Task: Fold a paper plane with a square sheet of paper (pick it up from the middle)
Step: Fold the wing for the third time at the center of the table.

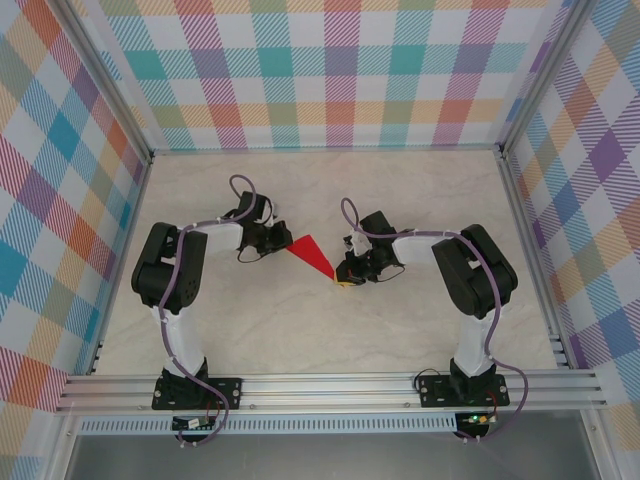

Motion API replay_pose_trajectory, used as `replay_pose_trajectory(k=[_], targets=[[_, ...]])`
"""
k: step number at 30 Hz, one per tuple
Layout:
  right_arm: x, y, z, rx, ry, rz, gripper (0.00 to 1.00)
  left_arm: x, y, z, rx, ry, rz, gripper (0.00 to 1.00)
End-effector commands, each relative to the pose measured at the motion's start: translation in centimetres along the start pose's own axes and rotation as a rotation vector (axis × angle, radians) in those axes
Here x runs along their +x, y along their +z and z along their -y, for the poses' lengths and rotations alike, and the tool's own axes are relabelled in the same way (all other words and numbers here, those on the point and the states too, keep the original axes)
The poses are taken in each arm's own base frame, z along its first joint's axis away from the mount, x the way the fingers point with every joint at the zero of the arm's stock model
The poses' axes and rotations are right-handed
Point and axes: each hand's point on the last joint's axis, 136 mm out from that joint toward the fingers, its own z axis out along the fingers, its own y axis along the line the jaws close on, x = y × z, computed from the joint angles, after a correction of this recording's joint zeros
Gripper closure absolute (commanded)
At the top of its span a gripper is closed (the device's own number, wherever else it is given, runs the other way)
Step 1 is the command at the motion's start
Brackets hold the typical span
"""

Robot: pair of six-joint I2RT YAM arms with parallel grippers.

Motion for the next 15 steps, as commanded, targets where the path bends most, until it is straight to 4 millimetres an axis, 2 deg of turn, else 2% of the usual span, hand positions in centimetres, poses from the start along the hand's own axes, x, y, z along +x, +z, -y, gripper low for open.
replay_pose_trajectory(k=[1,4,10,12,15], targets=[[4.5,1.3,7.4,0.248,0.153,-0.115,0.96,-2.8,-1.2,-7.0,-0.215,-0.114,0.111,0.93],[4.4,1.3,7.4,0.247,0.152,-0.114,0.96,-3.4,-2.3,-5.5,-0.178,-0.096,0.13,0.92],[4.4,1.1,7.2,0.246,0.147,-0.109,0.96,-4.1,-6.5,-2.0,-0.109,-0.054,0.227,0.9],[4.3,1.1,7.1,0.241,0.149,-0.11,0.96,-3.3,-7.3,-0.4,-0.071,-0.033,0.235,0.9],[4.3,1.1,7.1,0.241,0.147,-0.109,0.96,-1.5,-7.5,2.1,-0.005,-0.002,0.223,0.89]])
